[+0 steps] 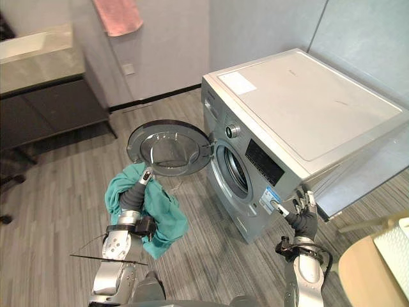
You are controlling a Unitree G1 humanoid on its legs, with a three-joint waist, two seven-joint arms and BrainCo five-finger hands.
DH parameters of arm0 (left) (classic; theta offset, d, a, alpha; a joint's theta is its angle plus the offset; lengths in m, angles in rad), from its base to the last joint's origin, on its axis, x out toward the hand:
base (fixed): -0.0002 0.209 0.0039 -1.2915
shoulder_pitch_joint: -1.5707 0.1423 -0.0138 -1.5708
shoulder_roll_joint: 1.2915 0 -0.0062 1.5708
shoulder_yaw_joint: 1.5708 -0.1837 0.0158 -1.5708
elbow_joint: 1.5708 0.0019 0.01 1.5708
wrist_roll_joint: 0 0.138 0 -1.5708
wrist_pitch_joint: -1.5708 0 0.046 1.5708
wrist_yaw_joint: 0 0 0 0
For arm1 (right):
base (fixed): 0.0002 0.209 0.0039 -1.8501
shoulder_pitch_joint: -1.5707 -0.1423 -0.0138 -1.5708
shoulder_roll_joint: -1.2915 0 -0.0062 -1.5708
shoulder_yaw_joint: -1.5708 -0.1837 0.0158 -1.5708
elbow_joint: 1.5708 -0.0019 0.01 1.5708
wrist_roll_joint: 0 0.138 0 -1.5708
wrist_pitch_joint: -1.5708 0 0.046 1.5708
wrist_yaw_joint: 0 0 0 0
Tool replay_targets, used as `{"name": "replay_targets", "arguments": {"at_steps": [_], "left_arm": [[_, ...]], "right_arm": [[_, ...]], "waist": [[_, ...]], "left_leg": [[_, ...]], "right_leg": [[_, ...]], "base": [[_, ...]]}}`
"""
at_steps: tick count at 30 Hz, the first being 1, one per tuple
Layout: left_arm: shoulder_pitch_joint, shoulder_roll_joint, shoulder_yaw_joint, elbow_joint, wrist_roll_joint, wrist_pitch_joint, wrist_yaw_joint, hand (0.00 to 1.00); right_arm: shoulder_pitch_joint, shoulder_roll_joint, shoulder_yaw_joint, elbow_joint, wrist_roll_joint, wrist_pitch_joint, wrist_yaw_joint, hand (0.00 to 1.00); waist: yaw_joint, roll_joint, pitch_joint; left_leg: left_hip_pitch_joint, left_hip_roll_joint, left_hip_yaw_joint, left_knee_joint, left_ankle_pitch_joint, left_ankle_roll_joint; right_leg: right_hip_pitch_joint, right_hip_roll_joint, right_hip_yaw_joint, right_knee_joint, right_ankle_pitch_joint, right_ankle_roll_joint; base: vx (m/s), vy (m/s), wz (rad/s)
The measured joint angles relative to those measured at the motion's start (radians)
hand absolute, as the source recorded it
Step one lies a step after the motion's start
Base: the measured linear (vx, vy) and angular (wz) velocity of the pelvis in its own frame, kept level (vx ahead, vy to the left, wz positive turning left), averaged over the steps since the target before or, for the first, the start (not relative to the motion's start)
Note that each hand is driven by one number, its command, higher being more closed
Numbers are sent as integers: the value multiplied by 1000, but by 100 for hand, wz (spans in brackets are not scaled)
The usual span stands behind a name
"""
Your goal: Pick up the laundry basket with both hands and put the clothes into the washing machine.
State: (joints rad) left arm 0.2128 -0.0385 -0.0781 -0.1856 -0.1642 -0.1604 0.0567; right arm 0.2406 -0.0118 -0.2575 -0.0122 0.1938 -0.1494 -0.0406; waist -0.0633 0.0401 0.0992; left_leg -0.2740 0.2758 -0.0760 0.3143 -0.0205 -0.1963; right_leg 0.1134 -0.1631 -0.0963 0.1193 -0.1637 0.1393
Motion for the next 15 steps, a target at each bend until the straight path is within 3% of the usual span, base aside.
{"name": "replay_targets", "arguments": {"at_steps": [1, 2, 3, 4, 5, 6, 7, 9, 11, 13, 15], "left_arm": [[3, 32, 4, 6, 1, 2, 9, 100], [3, 36, 3, 5, 1, 2, 10, 100], [5, 37, -4, 3, 2, 3, 9, 100], [6, 43, -19, -2, 2, 3, 9, 100], [6, 44, -27, -3, 2, 3, 9, 100], [7, 44, -44, -10, 11, 3, 6, 100], [8, 44, -46, -15, 16, 3, 6, 100], [20, 53, -35, -53, 22, 3, 8, 100], [60, 78, 16, -84, 28, -1, 10, 100], [71, 74, 66, -77, 29, -1, 10, 100], [46, 67, 117, -41, 28, -1, 9, 100]], "right_arm": [[16, 26, 9, 9, -1, 4, 1, 0], [30, 33, 16, 2, -5, 5, 2, 0], [54, 37, 48, -32, -9, 5, 10, 0], [70, 50, 84, -69, -13, 6, 26, 0], [73, 57, 105, -81, -21, 6, 31, 0], [72, 76, 148, -85, -43, 8, 44, 0], [69, 77, 164, -85, -49, 13, 47, 0], [48, 76, 194, -83, -60, 26, 45, 0], [8, 72, 192, -5, -90, 30, 40, 0], [-33, 53, 169, 78, -123, 34, 34, 0], [-57, 37, 129, 166, -175, 44, 20, 0]], "waist": [[-18, -37, -3], [-17, -50, -6], [-2, -59, -6], [2, -60, -6], [4, -59, -5], [27, -54, -1], [36, -55, 0], [43, -55, 12], [48, -71, 19], [47, -54, 18], [37, -41, 25]], "left_leg": [[-29, -31, 21, 76, -48, 35], [-44, -38, 32, 116, -73, 37], [-67, -44, 67, 207, -131, 58], [-69, -52, 109, 276, -180, 75], [-64, -53, 128, 299, -202, 81], [-31, -49, 198, 322, -246, 95], [-14, -47, 232, 321, -259, 104], [51, -31, 354, 299, -282, 118], [163, -27, 512, 201, -281, 119], [190, -13, 575, 165, -278, 112], [183, 14, 602, 156, -267, 89]], "right_leg": [[-3, -34, 14, -1, -2, 15], [-14, -46, 12, 10, 2, 19], [-26, -73, 18, 33, 26, 80], [-40, -101, 28, 61, 26, 111], [-50, -112, 38, 80, 25, 112], [-110, -142, 62, 168, 26, 110], [-150, -157, 65, 219, 28, 103], [-292, -214, -15, 409, 60, 37], [-368, -302, -312, 493, 62, -69], [-363, -284, -487, 436, 28, -118], [-365, -233, -516, 376, 67, -99]], "base": [[146, 314, -45], [181, 358, -49], [120, 376, -64], [99, 387, -72], [44, 427, -103], [7, 315, -110], [-18, 328, -136], [-49, 211, -152], [-33, 101, -203], [12, 13, -164], [104, -19, -95]]}}
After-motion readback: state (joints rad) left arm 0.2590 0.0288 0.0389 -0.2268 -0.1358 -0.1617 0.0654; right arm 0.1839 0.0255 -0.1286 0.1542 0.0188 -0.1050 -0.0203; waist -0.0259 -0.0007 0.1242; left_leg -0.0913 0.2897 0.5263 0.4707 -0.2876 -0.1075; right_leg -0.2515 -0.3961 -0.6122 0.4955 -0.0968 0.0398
